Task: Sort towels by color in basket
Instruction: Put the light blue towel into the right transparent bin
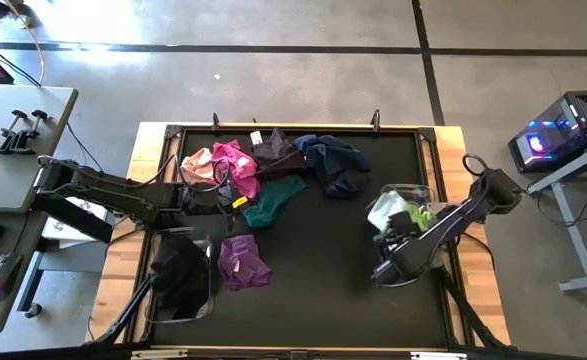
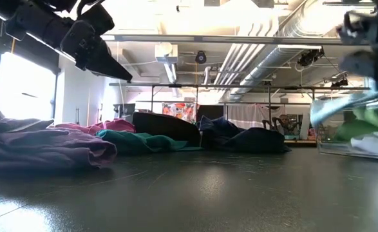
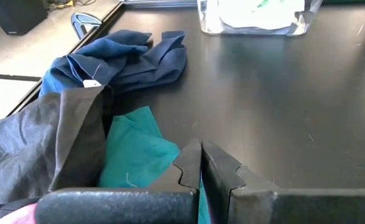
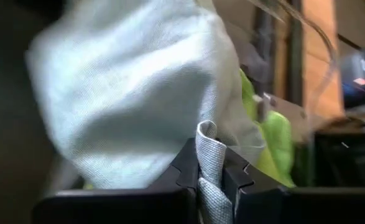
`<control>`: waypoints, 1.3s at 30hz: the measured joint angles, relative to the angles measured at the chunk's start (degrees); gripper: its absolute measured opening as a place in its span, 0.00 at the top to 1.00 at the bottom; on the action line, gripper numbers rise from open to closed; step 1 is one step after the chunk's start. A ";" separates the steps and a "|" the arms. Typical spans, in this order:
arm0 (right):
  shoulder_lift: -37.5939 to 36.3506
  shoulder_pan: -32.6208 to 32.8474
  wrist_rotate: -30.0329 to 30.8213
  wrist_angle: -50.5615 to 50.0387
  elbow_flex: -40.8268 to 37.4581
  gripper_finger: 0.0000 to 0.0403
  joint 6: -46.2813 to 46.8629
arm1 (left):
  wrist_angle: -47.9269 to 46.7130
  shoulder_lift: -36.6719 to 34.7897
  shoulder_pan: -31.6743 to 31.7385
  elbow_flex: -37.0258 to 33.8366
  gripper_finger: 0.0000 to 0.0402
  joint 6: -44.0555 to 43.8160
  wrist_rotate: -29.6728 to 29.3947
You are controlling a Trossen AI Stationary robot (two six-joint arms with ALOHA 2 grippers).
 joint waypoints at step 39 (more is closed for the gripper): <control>-19.52 -1.68 8.58 3.89 -5.57 0.52 -2.04 | -0.45 0.00 0.00 0.00 1.00 -0.02 -0.01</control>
